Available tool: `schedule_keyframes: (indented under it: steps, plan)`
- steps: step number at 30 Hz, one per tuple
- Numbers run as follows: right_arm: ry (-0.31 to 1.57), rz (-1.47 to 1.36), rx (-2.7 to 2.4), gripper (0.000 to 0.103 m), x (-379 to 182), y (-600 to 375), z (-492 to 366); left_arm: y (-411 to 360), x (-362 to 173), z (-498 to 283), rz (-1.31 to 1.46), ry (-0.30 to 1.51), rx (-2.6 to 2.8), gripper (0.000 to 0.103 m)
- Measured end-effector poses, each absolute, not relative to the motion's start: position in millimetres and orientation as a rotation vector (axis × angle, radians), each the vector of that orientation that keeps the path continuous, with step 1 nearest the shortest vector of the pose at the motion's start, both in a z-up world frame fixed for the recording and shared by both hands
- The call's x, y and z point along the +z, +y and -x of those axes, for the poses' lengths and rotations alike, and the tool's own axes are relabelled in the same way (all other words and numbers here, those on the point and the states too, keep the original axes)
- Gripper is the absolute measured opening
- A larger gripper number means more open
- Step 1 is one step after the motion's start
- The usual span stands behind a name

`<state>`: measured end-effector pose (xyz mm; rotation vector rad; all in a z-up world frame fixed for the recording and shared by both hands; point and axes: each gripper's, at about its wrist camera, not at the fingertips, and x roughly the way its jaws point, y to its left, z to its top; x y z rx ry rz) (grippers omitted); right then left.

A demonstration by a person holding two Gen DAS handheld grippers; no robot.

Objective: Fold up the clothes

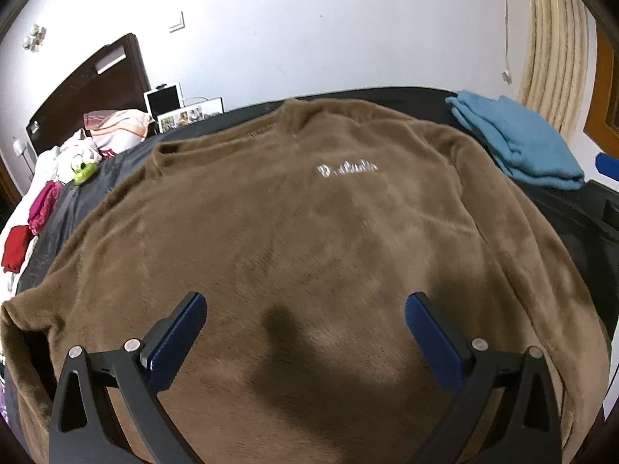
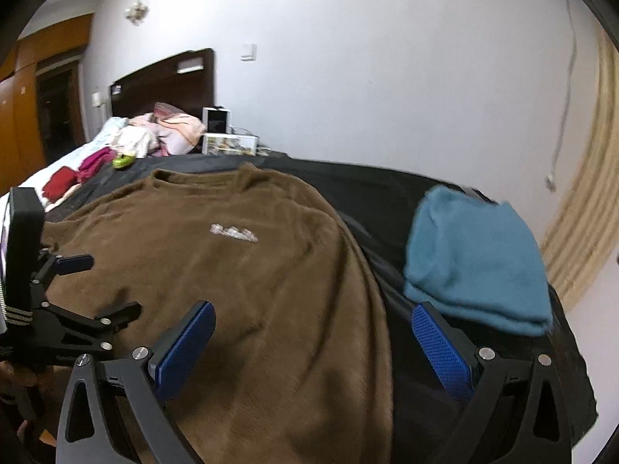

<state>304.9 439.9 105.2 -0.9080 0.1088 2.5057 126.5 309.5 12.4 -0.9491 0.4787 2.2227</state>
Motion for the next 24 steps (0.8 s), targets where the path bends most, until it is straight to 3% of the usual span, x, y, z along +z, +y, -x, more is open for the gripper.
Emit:
schedule_keyframes:
  steps: [12,24]
  plan:
    - [0.200,0.935,2.458,0.103,80.2,450.7,-314.9,308.8,-6.0,-125.7,1.006,0.464,2.239,0.103]
    - [0.110,0.952,2.457,0.103,67.9,417.6,-294.0,294.4,-8.4,-109.3,1.057,0.425,2.288,0.103]
